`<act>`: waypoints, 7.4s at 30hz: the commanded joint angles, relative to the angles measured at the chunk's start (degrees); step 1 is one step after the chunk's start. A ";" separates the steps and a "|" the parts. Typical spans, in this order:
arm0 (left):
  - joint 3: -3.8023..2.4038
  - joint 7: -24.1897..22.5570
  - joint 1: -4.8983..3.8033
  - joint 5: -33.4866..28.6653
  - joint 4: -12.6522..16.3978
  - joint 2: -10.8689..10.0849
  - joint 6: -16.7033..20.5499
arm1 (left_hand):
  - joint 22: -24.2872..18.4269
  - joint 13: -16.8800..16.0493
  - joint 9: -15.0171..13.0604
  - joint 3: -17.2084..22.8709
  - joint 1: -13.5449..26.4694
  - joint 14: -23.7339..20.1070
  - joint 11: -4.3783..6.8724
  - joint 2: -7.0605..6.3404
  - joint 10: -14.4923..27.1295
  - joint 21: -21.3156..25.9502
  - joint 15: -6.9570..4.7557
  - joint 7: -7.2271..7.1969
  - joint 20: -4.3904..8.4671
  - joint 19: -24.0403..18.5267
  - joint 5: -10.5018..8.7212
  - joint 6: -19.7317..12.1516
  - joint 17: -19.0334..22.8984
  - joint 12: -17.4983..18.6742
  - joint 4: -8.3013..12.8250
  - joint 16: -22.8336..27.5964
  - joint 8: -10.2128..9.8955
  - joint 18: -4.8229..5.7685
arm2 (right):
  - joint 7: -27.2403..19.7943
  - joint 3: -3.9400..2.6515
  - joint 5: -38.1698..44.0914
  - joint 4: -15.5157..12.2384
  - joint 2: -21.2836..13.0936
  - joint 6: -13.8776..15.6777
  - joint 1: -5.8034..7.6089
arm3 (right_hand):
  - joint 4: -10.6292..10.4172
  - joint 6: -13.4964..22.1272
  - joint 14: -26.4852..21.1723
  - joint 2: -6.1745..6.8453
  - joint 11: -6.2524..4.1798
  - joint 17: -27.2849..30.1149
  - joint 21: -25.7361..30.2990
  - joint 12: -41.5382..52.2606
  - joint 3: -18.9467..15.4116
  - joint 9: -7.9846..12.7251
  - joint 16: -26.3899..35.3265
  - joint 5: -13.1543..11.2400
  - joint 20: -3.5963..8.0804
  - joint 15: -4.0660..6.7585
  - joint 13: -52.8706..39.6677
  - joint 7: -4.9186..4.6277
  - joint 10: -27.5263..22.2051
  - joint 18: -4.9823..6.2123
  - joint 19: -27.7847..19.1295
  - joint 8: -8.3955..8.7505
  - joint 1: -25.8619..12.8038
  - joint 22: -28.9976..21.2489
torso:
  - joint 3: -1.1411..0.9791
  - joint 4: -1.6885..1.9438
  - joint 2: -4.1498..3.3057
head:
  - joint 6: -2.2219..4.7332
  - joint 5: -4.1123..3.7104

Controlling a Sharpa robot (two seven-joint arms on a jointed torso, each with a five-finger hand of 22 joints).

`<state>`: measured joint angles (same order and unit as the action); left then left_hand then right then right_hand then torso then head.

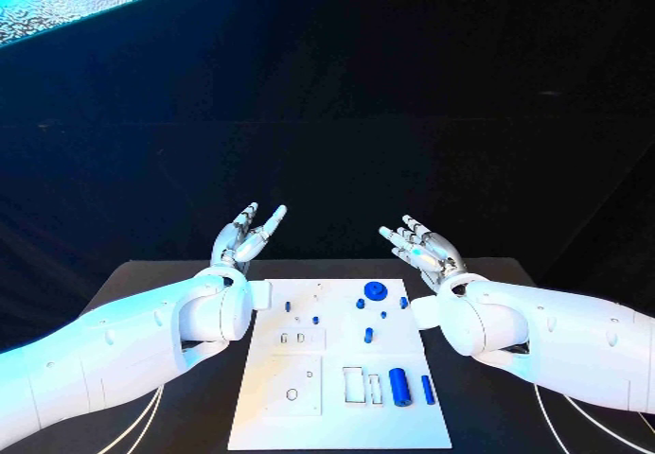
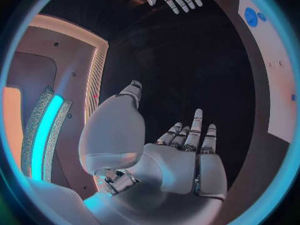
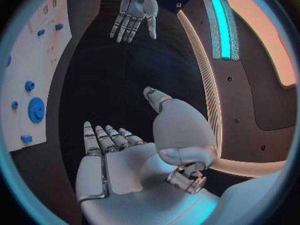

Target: Assemble the parts on the task board

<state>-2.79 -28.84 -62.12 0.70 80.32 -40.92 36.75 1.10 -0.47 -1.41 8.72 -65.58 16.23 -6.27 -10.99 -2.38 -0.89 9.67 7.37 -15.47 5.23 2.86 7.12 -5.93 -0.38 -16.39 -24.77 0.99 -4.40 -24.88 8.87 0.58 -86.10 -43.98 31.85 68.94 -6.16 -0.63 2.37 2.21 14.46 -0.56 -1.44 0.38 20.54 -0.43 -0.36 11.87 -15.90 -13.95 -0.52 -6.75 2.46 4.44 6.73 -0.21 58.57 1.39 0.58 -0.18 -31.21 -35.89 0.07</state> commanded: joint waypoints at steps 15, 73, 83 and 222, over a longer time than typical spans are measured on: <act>-0.04 -1.93 -0.03 1.68 0.51 -1.75 -5.01 | 0.19 -0.29 -0.39 0.98 -3.63 1.61 -1.72 -0.01 -1.10 -0.43 0.83 3.08 -1.26 0.18 0.43 2.04 -0.51 -0.40 -0.84 -2.95 0.72 -1.81 | 2.77 2.30 11.77 4.31 -0.03 -10.80 3.01 | 4.53 -4.85 6.05 0.62 1.30 -1.50 -1.79 1.58 2.07 -1.94 -1.91 0.66 -0.95 -1.26 -1.05 -10.42 7.29 0.70 2.99 -1.84 8.54 0.85 | 0.27 -0.06 -0.27 | -1.79 -0.19; -1.62 -0.60 -1.14 3.38 17.49 -13.52 -15.28 | 6.85 -3.32 -9.30 10.93 -15.43 35.21 -4.16 2.63 -52.24 -20.16 -2.58 6.17 2.14 46.60 0.11 38.53 -7.56 -6.90 0.26 -17.39 15.17 -6.05 | 33.95 2.55 86.26 8.76 5.47 -16.93 7.86 | 5.64 -55.37 81.76 13.06 -8.69 -49.15 -60.66 3.27 8.36 -12.60 -59.39 -1.10 9.67 13.07 -3.80 -2.78 64.04 3.06 63.80 -11.71 14.97 46.06 | 0.06 2.03 -9.06 | -1.04 -2.24; -1.64 -0.17 -1.25 2.30 17.31 -13.55 -15.32 | 6.79 -3.31 -9.30 10.86 -15.23 35.10 -4.28 2.69 -52.11 -20.10 -2.49 6.36 2.10 46.50 0.12 38.35 -7.63 -6.65 0.12 -17.26 15.07 -6.04 | 34.69 2.93 87.89 11.52 7.68 -17.93 6.91 | 5.27 -55.36 81.77 12.62 -8.59 -51.65 -62.70 3.48 7.30 -12.84 -62.25 -0.52 9.47 13.00 -3.79 -2.78 62.48 2.69 64.62 -11.47 15.40 48.94 | -0.01 2.02 -9.22 | -1.32 -1.86; -1.63 1.02 -1.53 -2.04 15.83 -12.07 -16.63 | 6.63 -3.36 -9.45 11.57 -15.07 34.91 -4.63 4.07 -52.18 -20.14 -2.23 6.85 1.98 46.48 0.12 38.12 -8.12 -5.81 0.02 -16.82 14.96 -6.05 | 38.00 2.27 81.83 26.08 24.14 -8.65 6.37 | 2.62 -58.34 81.88 8.38 -9.98 -57.81 -70.66 6.06 14.28 -17.31 -70.87 -0.57 9.99 14.11 -5.21 -1.31 66.26 1.26 67.72 -15.41 14.00 60.88 | 0.18 2.87 -10.69 | -2.00 -1.33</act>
<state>-4.36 -27.45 -63.58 -1.15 95.97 -53.16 21.28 7.78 -3.84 -10.82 20.10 -80.94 51.20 -10.45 -7.37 -54.68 -21.02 6.98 11.65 -13.30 51.80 3.11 45.78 -14.00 -6.37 -16.37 -41.91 16.19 -9.71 13.10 11.15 82.44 -60.29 -20.07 23.86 75.41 -3.64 -59.25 83.93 10.86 4.31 -58.38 -72.00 6.37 34.56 -17.71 -71.14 10.95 -5.85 -0.09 -5.73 -8.04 68.89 6.61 74.50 -15.43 72.53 62.22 0.76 2.65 -41.82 -37.79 -1.28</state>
